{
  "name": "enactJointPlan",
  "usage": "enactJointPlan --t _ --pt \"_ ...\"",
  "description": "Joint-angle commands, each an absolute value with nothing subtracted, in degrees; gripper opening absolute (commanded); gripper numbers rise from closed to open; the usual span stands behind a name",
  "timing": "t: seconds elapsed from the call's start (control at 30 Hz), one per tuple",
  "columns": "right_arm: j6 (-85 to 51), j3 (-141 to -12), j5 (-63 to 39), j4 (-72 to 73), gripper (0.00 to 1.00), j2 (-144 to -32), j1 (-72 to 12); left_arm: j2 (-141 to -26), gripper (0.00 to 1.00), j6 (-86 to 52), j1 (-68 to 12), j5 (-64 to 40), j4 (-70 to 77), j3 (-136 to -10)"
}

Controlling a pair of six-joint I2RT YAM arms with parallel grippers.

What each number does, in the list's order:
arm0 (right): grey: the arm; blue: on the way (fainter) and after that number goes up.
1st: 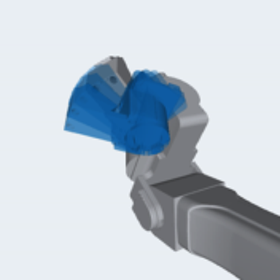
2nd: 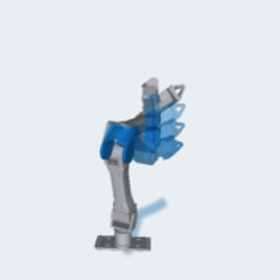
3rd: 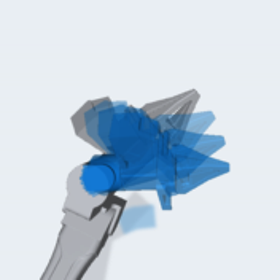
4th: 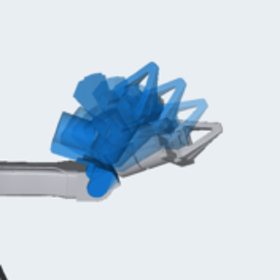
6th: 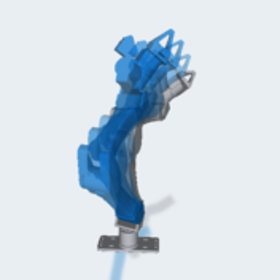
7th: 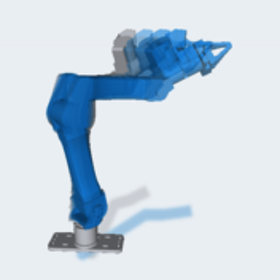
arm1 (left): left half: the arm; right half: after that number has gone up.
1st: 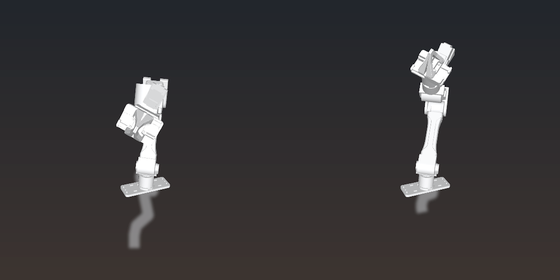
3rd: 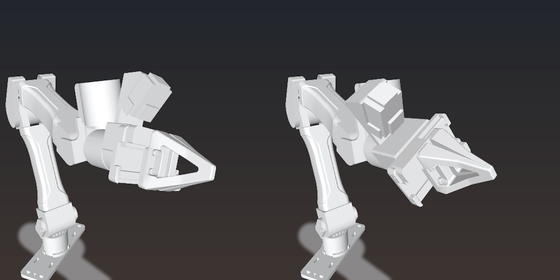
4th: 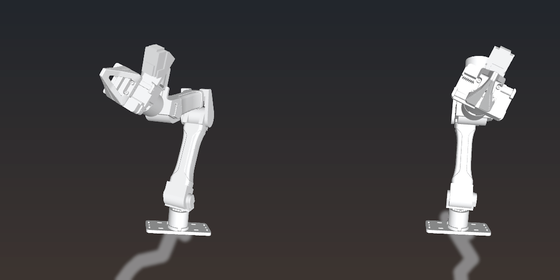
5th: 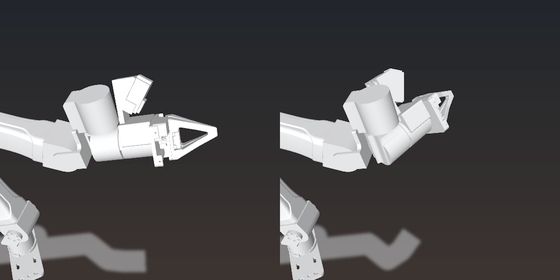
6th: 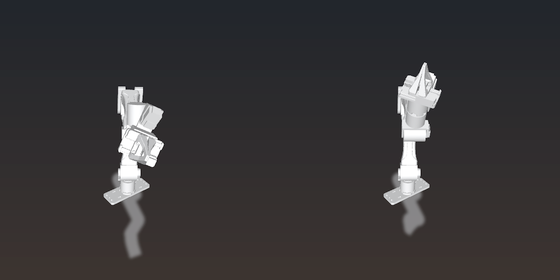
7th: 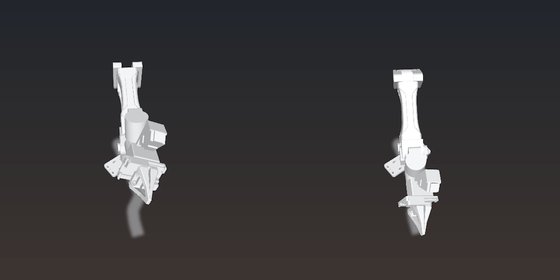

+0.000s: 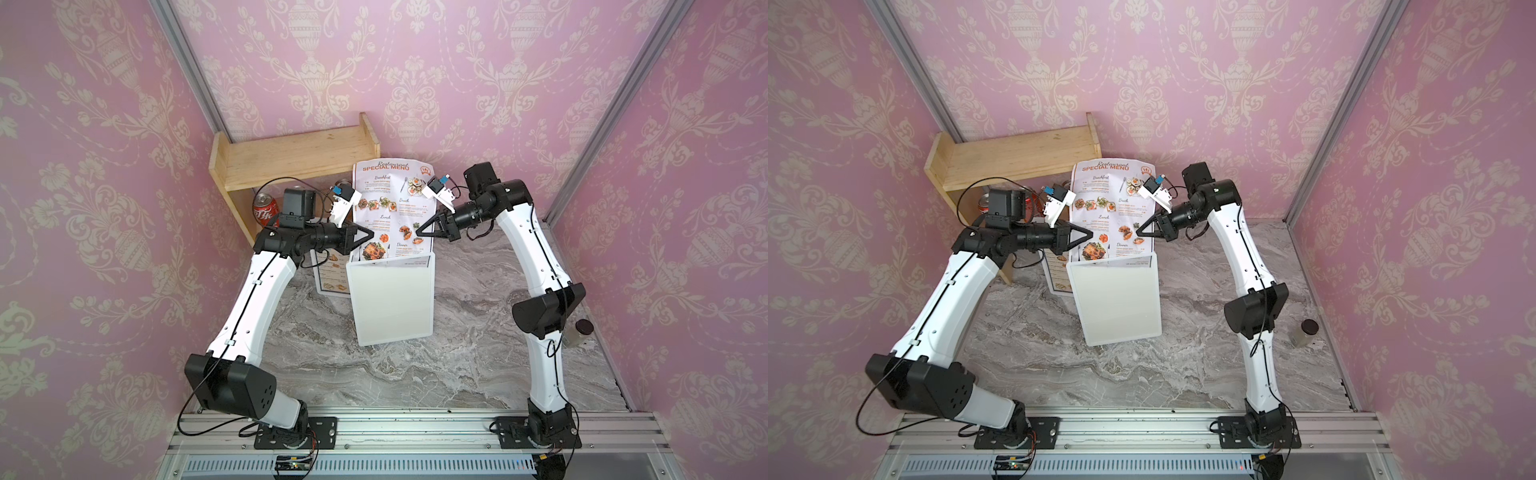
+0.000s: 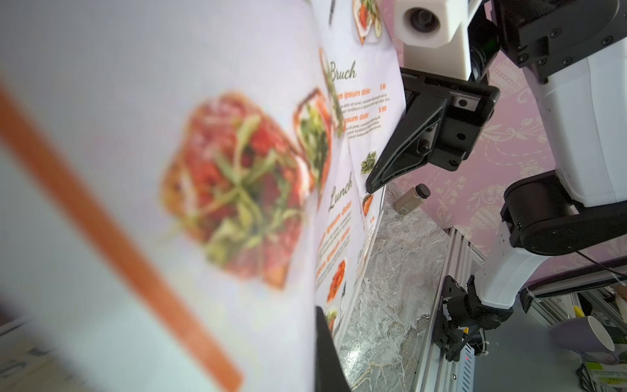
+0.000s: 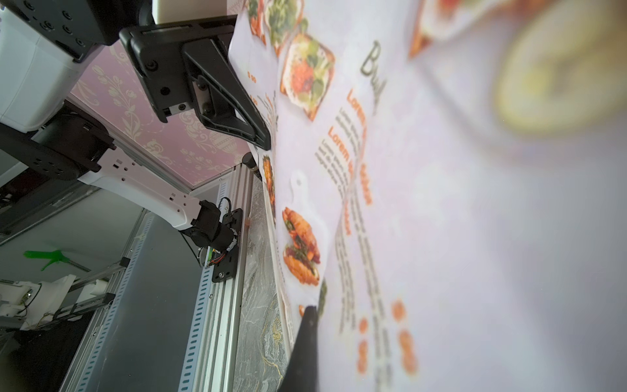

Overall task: Insert the menus into the narrow rack
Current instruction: Insert the menu into the narrow rack.

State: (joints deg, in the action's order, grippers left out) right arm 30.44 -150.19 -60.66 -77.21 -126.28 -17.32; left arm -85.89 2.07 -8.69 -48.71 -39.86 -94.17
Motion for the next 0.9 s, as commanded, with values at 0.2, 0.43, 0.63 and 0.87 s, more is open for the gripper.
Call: enactJointPlan --t 0.2,0.43,0.63,0.87 --pt "30.81 -152.06 -61.48 -76.64 0.00 -127.23 -17.04 -83.37 0.00 4.13 -8.09 -48.79 -39.38 -91.07" --pt "30.70 -151.96 -60.56 -76.70 0.00 -127.11 -17.44 -81.62 0.00 3.71 -8.08 -48.52 -37.91 -87.51" --pt "29.41 -151.68 -58.20 -75.49 0.00 -126.71 -18.15 -80.51 0.09 3.25 -7.96 -48.16 -36.34 -85.12" --pt "24.71 -151.57 -58.32 -69.87 0.24 -125.68 -18.26 -81.74 0.25 2.77 -7.93 -48.61 -35.27 -87.83"
